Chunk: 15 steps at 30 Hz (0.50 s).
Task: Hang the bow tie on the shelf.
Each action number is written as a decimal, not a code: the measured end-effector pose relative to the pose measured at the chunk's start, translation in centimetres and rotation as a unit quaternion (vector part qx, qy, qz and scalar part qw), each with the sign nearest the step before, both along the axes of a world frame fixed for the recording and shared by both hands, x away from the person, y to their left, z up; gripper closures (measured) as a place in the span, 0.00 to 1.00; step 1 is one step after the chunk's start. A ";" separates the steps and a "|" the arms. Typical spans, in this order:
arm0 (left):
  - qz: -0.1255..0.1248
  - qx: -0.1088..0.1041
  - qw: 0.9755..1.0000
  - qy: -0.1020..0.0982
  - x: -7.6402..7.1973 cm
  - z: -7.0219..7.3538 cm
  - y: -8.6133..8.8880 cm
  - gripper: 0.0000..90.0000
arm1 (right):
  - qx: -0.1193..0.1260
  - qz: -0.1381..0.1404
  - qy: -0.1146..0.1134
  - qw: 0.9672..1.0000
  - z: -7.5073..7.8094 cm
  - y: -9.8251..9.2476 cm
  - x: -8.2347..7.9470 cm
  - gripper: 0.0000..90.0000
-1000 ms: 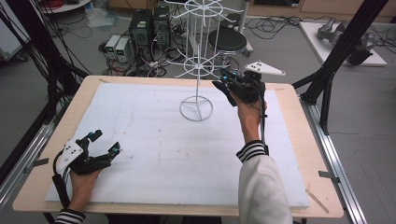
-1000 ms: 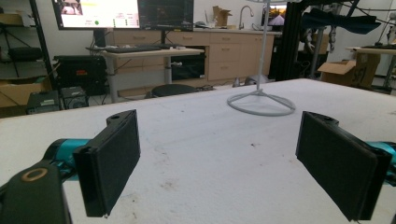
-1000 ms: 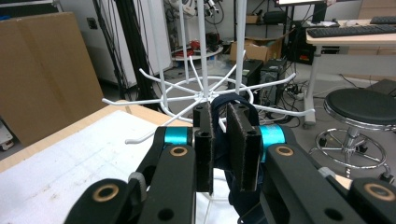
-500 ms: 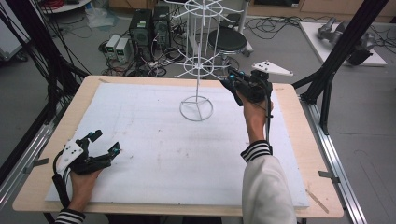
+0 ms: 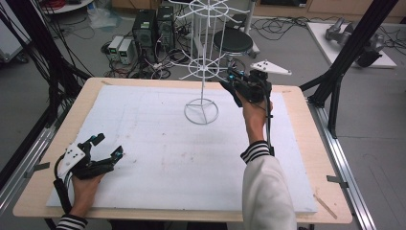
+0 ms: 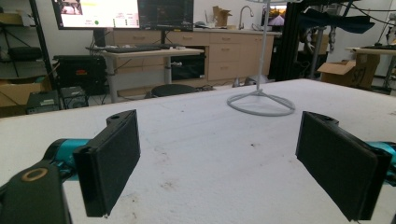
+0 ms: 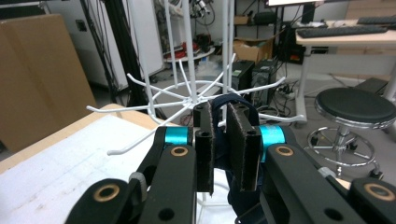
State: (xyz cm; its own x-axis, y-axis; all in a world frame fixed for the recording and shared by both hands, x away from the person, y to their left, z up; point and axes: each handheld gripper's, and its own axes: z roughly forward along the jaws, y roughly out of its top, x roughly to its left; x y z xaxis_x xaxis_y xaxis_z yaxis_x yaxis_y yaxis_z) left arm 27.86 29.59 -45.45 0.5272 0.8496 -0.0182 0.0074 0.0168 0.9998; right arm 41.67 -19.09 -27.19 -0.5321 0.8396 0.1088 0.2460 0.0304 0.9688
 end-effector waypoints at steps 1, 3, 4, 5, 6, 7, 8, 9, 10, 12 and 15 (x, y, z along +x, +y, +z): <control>0.000 0.000 1.000 0.000 0.0 0.0 0.0 0.16 | 0.000 -0.001 -0.003 1.000 0.1 0.2 0.0 0.90; 0.000 -0.001 1.000 0.001 0.0 0.0 0.0 0.16 | -0.002 0.002 -0.005 1.000 0.2 0.4 0.2 0.90; 0.000 -0.002 1.000 0.000 0.0 0.0 0.0 0.16 | -0.005 0.003 -0.005 1.000 0.3 0.6 0.3 0.90; 0.000 -0.001 1.000 0.001 0.0 0.0 0.0 0.16 | -0.006 0.004 -0.005 1.000 0.3 0.7 0.3 0.90; -0.001 -0.001 1.000 0.001 0.0 0.0 0.0 0.16 | -0.008 0.005 -0.004 1.000 0.3 0.9 0.4 0.90; -0.001 -0.001 1.000 0.001 0.0 0.0 0.0 0.16 | -0.009 0.004 -0.004 1.000 0.3 1.0 0.5 0.90; 0.000 -0.002 1.000 0.000 0.0 0.0 0.0 0.16 | -0.010 0.004 -0.004 1.000 0.3 1.1 0.5 0.90; -0.001 -0.001 1.000 0.001 0.0 0.0 0.0 0.16 | -0.011 0.004 -0.003 1.000 0.3 1.2 0.6 0.90; 0.000 -0.002 1.000 0.000 0.0 0.0 0.0 0.16 | -0.013 0.005 -0.003 1.000 0.3 1.4 0.7 0.90; -0.001 -0.001 1.000 0.000 0.0 0.0 0.0 0.16 | -0.017 0.006 -0.003 1.000 0.3 1.6 0.9 0.90; -0.001 -0.003 1.000 0.000 0.0 0.0 0.0 0.16 | -0.017 0.006 -0.002 1.000 0.1 2.0 1.1 0.90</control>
